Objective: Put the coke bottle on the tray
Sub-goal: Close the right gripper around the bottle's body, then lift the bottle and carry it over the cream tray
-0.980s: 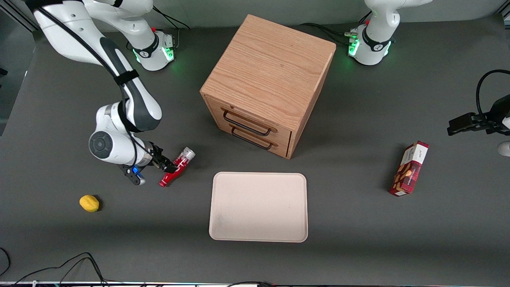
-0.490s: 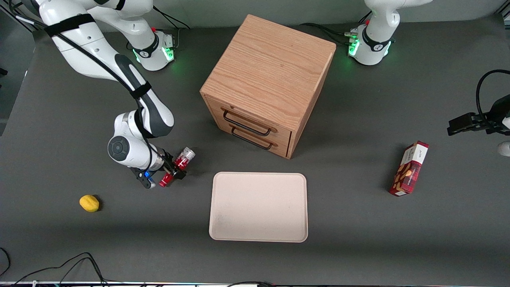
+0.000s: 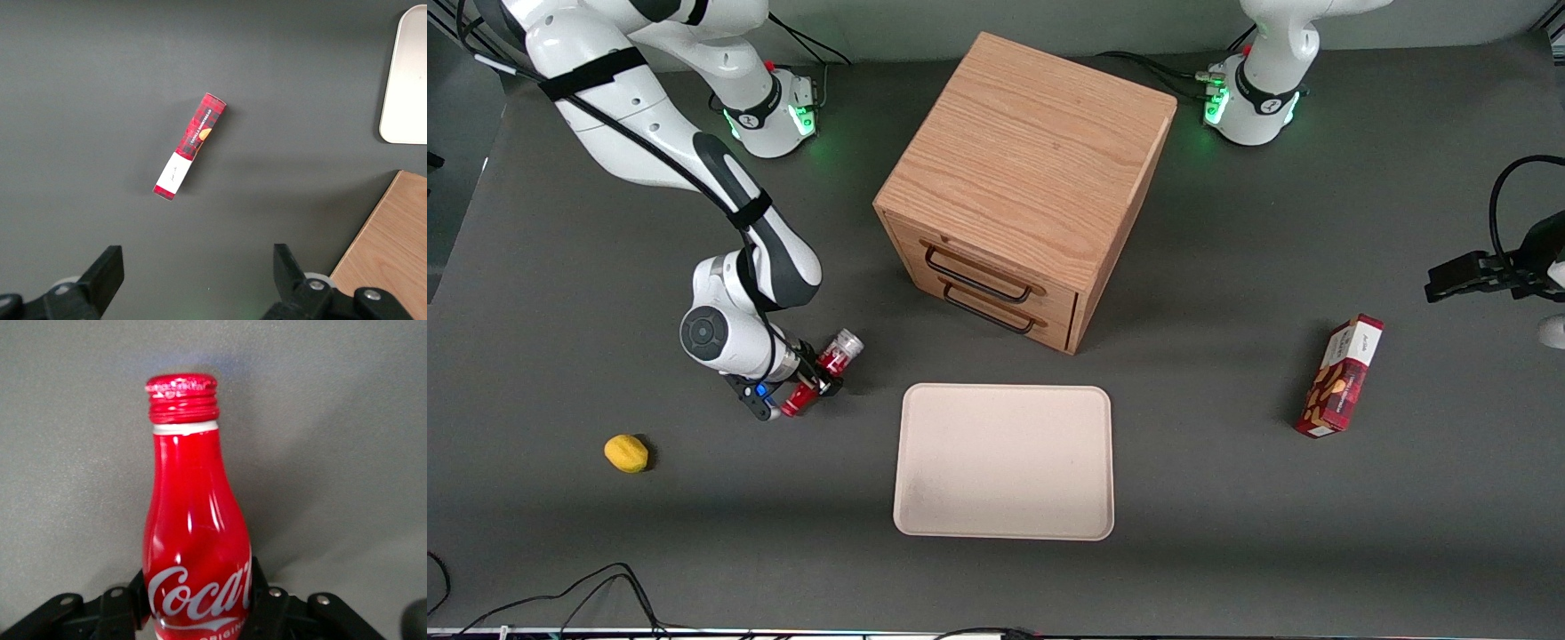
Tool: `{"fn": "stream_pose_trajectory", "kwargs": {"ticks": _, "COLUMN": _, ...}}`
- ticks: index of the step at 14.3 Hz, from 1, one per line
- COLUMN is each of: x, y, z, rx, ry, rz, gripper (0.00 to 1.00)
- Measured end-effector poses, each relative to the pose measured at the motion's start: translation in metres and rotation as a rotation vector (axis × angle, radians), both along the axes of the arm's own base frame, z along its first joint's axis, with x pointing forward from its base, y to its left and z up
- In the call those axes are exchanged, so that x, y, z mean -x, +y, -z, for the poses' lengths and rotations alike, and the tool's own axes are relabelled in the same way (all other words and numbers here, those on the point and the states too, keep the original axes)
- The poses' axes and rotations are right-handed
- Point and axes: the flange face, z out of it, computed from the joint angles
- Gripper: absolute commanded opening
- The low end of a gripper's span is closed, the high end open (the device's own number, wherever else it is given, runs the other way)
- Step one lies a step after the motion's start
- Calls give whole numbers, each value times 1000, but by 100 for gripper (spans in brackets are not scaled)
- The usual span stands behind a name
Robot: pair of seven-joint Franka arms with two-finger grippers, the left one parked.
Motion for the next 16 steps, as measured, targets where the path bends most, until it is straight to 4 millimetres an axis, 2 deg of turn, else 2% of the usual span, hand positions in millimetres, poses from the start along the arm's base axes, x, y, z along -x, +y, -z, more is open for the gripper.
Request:
{"fn": "stream_pose_trajectory", "kwargs": {"ticks": 3, "x": -3, "y": 3, "z": -5, "rx": 1, "ry": -15, "rz": -10, "gripper": 0}}
{"fn": "stream_pose_trajectory", "kwargs": {"ticks": 5, "x": -10, "y": 7, "z": -25, "rx": 0, "ry": -23, "rz": -28, "gripper": 0}}
{"fn": "stream_pose_trajectory", "kwargs": {"ticks": 7, "x": -23, "y": 10, "z": -70, "rx": 4, "ry": 9, "rz": -82, "gripper": 0}}
{"fn": "stream_pose_trajectory", "kwargs": {"ticks": 11, "x": -57, "y": 14, "z": -207, "rx": -17, "ry": 8, "rz": -274, "gripper": 0}}
{"fn": "stream_pose_trajectory", "kwargs": {"ticks": 13, "x": -71, "y": 14, "z": -263, "rx": -36, "ry": -19, "rz": -389, "gripper": 0}}
{"fn": "stream_pose_trajectory", "kwargs": {"ticks": 15, "x": -86, "y": 16, "z": -295, "rx": -54, "ry": -61, "rz": -459, "gripper": 0}}
{"fn": "stream_pose_trajectory", "kwargs": {"ticks": 16, "x": -94, "y": 27, "z": -299, "rx": -72, "ry": -80, "rz": -489, "gripper": 0}}
